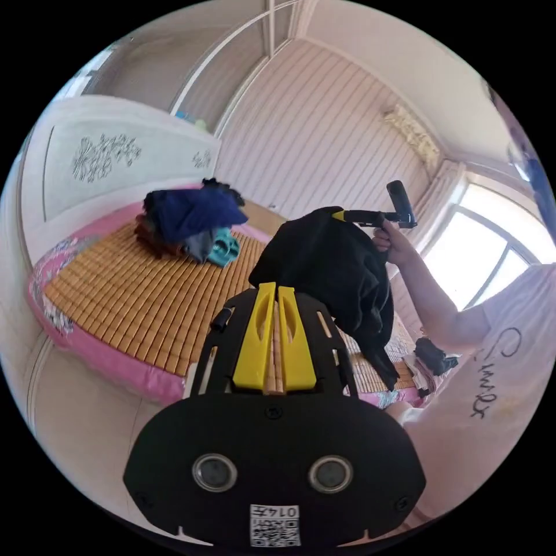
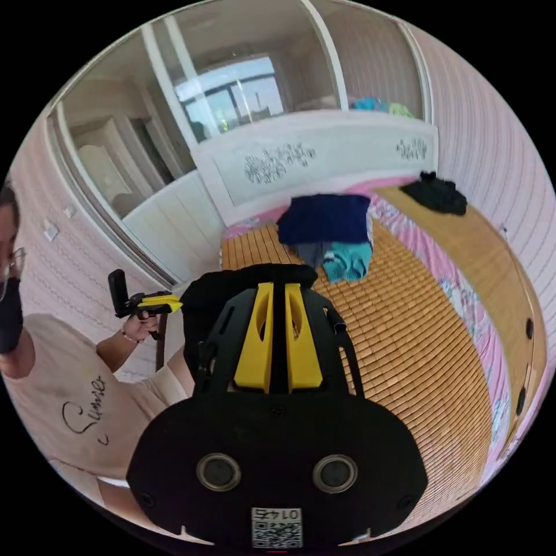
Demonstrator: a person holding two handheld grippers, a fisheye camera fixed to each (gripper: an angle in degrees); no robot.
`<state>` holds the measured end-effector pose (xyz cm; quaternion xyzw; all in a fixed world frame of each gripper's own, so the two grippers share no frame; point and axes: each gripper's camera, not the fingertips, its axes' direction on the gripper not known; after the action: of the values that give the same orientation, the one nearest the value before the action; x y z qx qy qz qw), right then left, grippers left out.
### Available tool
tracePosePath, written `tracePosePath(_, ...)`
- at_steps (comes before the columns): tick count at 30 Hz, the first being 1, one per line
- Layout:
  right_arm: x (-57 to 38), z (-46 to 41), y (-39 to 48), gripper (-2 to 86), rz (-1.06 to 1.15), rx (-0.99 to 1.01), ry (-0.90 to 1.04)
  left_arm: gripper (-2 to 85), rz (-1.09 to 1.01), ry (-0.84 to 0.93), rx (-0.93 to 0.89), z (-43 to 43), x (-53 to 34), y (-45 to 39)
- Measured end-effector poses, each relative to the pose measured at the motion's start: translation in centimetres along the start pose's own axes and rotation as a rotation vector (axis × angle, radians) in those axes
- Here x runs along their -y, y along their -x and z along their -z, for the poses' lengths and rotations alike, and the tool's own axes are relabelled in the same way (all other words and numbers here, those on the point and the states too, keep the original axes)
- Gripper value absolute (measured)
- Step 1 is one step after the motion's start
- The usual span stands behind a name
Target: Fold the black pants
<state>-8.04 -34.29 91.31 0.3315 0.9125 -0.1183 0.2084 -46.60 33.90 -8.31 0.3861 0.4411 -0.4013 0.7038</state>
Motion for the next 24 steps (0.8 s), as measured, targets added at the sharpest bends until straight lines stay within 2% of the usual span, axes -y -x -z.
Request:
tracePosePath(2,-1.4,-11.1,-4.0,1.4,-0.207,0.072,0.197,-1.0,0.066,0.108,0.046,-3.8,-1.9,3.7)
tracePosePath(5,-3.2,-16.3,-4.7,1.3,-0.298,0.043,0.275,-1.0,0.059,0.218,0.137,-7.6,-4.1,6.0)
tracePosePath(8,-1.3,-14.6,-3.2,1.6,-0.216,0.036,0.220,-1.0,0.070,0.175,0.131,-6.4,-3.6,6.8)
tracePosePath(10,1.7,-12.2,-1.8,2.1,-0.142,0.042,0.131,-0.9,0.033,0.050,0.150,-2.5,-1.3,6.7)
tracePosePath(12,5.1,-11.2,-0.6,3.2,-0.101,0.039,0.067,-0.6,0.026,-0.001,0.208,-1.0,0.5,7.9)
tracePosePath(14,8.5,-12.5,-0.3,8.2,-0.119,0.003,0.085,-0.1,0.054,0.009,0.320,-2.0,1.6,11.1)
tracePosePath(16,8.8,-14.0,-0.4,11.1,-0.130,0.013,0.136,2.2,0.118,0.102,0.436,-5.7,1.2,16.9)
tracePosePath(19,4.1,-14.6,0.2,11.7,-0.103,-0.015,0.149,4.6,0.162,0.171,0.475,-8.2,-1.3,20.6)
tracePosePath(22,-5.4,-14.6,0.0,11.7,-0.121,-0.146,0.199,4.8,0.090,0.192,0.442,-10.6,-4.1,19.1)
tracePosePath(24,-12.5,-14.5,-0.7,11.6,-0.212,-0.236,0.255,4.8,0.014,0.250,0.374,-13.5,-5.9,16.9)
